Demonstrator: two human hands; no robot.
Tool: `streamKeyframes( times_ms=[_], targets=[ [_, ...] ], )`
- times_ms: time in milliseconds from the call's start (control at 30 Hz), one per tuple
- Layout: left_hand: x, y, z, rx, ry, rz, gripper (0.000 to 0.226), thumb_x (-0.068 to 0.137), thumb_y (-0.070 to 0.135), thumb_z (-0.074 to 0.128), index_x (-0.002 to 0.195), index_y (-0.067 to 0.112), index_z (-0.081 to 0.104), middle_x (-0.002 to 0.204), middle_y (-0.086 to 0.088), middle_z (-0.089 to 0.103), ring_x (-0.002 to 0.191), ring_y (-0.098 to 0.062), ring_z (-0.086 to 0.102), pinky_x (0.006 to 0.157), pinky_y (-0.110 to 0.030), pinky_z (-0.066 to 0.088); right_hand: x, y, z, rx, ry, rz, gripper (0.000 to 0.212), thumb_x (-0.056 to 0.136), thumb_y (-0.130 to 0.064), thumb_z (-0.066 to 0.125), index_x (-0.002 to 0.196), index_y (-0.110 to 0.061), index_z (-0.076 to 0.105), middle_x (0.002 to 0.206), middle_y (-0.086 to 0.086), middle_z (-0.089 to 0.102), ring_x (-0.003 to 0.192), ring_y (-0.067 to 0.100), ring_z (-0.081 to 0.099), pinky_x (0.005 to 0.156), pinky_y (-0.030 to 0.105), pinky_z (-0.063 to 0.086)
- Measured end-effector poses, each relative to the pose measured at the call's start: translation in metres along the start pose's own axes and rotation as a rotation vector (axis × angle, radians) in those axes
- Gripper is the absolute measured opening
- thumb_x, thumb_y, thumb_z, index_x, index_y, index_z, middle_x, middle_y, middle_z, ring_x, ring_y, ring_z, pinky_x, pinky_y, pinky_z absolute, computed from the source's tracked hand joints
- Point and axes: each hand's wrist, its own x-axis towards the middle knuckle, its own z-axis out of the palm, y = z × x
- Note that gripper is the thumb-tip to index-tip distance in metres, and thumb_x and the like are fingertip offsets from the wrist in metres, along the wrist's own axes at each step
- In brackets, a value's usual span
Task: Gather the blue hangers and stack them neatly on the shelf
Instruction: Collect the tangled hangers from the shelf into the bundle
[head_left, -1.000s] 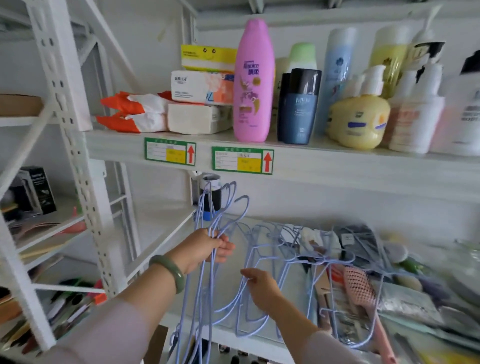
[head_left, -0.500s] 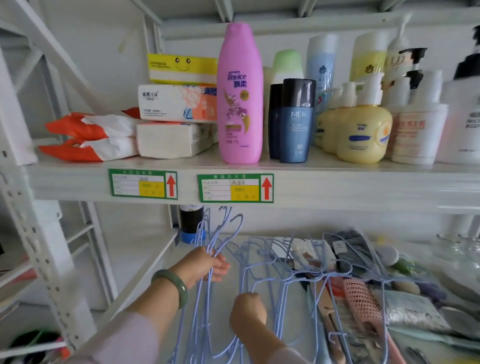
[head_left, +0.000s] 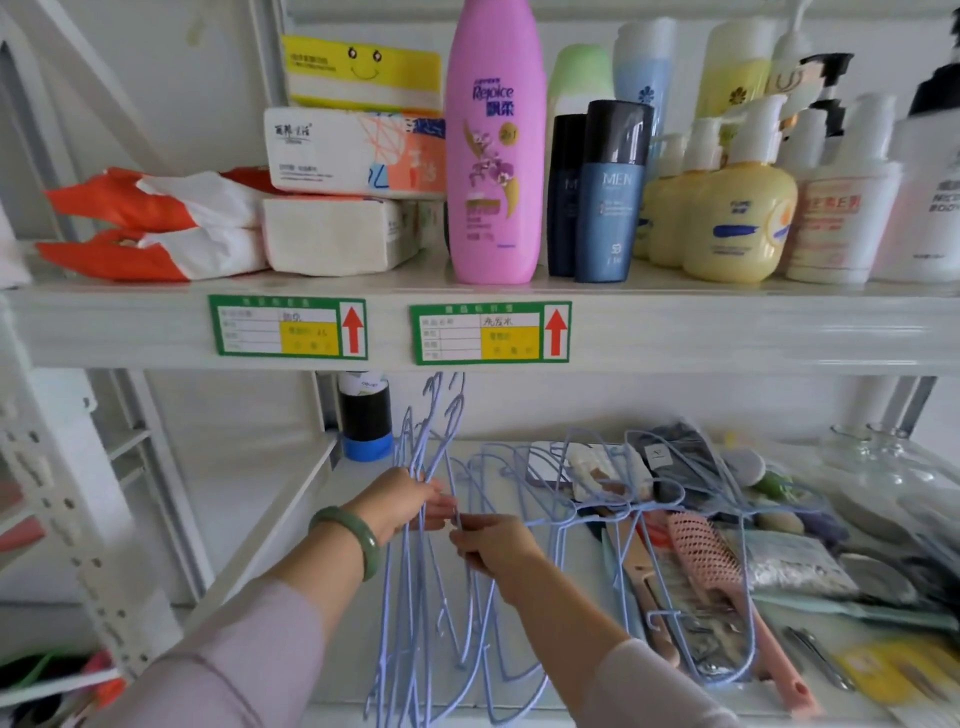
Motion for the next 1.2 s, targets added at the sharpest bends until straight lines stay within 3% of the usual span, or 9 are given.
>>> streamKeyframes(
  times_ms=[100, 200, 433, 633, 700, 767, 867, 1067, 1200],
  targets=[
    [0.000, 0.000, 0.002, -0.038, 0.052, -0.007, 0.014, 0.096, -0.002, 0.040, 0.095, 0.000, 0.054, 0.075, -0.014, 0.062, 0.036, -0.008, 0.063, 0.042, -0.020, 0.055, -0.012, 0.005, -0.002, 0.009, 0.029, -0.052, 0.030, 0.081, 0.005, 0.066, 0.111, 0.002, 0.064, 0.066, 0.002, 0.057, 0.055, 0.008, 0.053, 0.049, 0.010, 0.049],
    [-0.002, -0.001, 0.002, -0.072, 0.073, 0.003, 0.025, 0.096, -0.001, 0.039, 0.075, 0.007, 0.050, 0.072, -0.013, 0.057, 0.047, -0.017, 0.059, 0.039, -0.019, 0.051, -0.023, 0.010, 0.000, 0.027, -0.019, -0.097, 0.030, 0.079, 0.008, 0.066, 0.108, 0.006, 0.064, 0.065, 0.002, 0.056, 0.046, 0.003, 0.052, 0.050, 0.011, 0.049],
    [-0.003, -0.005, 0.001, -0.334, -0.057, -0.025, 0.024, 0.098, 0.004, 0.040, 0.080, 0.000, 0.055, 0.048, -0.004, 0.070, 0.041, -0.011, 0.068, 0.041, -0.022, 0.056, -0.034, 0.025, 0.005, -0.019, -0.054, -0.143, 0.035, 0.078, 0.008, 0.067, 0.113, 0.006, 0.062, 0.067, 0.003, 0.057, 0.044, 0.001, 0.054, 0.052, 0.013, 0.051],
    [-0.007, -0.005, 0.006, -0.286, -0.086, 0.013, 0.023, 0.096, 0.008, 0.049, 0.077, 0.002, 0.061, 0.049, -0.001, 0.066, 0.040, -0.007, 0.064, 0.045, -0.018, 0.056, -0.046, 0.030, -0.003, -0.012, -0.132, -0.134, 0.020, 0.088, -0.002, 0.058, 0.106, -0.008, 0.064, 0.071, 0.005, 0.063, 0.051, 0.008, 0.060, 0.057, 0.019, 0.055],
    [-0.007, -0.004, 0.008, -0.226, -0.076, 0.021, 0.023, 0.095, 0.006, 0.049, 0.076, 0.001, 0.061, 0.049, -0.003, 0.062, 0.036, -0.005, 0.061, 0.043, -0.017, 0.054, -0.041, 0.036, -0.011, -0.305, 0.069, -0.118, 0.012, 0.090, -0.022, 0.057, 0.093, -0.013, 0.064, 0.077, 0.005, 0.065, 0.065, 0.016, 0.065, 0.065, 0.026, 0.052],
    [-0.007, -0.005, 0.010, -0.133, -0.047, 0.022, 0.025, 0.095, 0.004, 0.049, 0.072, 0.001, 0.060, 0.042, -0.001, 0.062, 0.034, -0.005, 0.060, 0.039, -0.016, 0.052, -0.036, 0.045, -0.021, -0.794, 0.254, -0.108, 0.025, 0.085, -0.042, 0.058, 0.093, -0.018, 0.058, 0.094, 0.005, 0.068, 0.092, 0.024, 0.065, 0.078, 0.028, 0.050],
    [-0.007, -0.009, 0.014, -0.060, -0.048, 0.004, 0.027, 0.095, 0.003, 0.048, 0.069, 0.001, 0.057, 0.037, 0.000, 0.063, 0.035, -0.005, 0.062, 0.037, -0.016, 0.051, -0.035, 0.054, -0.019, -1.011, 0.229, -0.022, 0.051, 0.078, -0.055, 0.058, 0.108, -0.014, 0.058, 0.111, 0.007, 0.067, 0.106, 0.027, 0.062, 0.086, 0.031, 0.049],
    [-0.007, -0.015, 0.025, 0.030, -0.075, 0.015, 0.027, 0.096, 0.004, 0.047, 0.071, 0.002, 0.056, 0.039, 0.001, 0.065, 0.039, -0.004, 0.065, 0.043, -0.018, 0.050, -0.030, 0.058, -0.011, -1.071, 0.267, 0.032, 0.035, 0.081, -0.020, 0.051, 0.113, -0.008, 0.062, 0.121, 0.011, 0.063, 0.113, 0.028, 0.060, 0.092, 0.032, 0.050],
    [-0.006, -0.016, 0.027, -0.010, -0.087, 0.002, 0.024, 0.096, 0.003, 0.046, 0.074, 0.001, 0.056, 0.043, 0.000, 0.067, 0.041, -0.006, 0.067, 0.041, -0.016, 0.053, -0.035, 0.056, -0.012, -0.857, 0.343, -0.017, 0.023, 0.083, -0.022, 0.044, 0.096, -0.008, 0.058, 0.110, 0.013, 0.067, 0.103, 0.032, 0.062, 0.084, 0.033, 0.051]
  ],
)
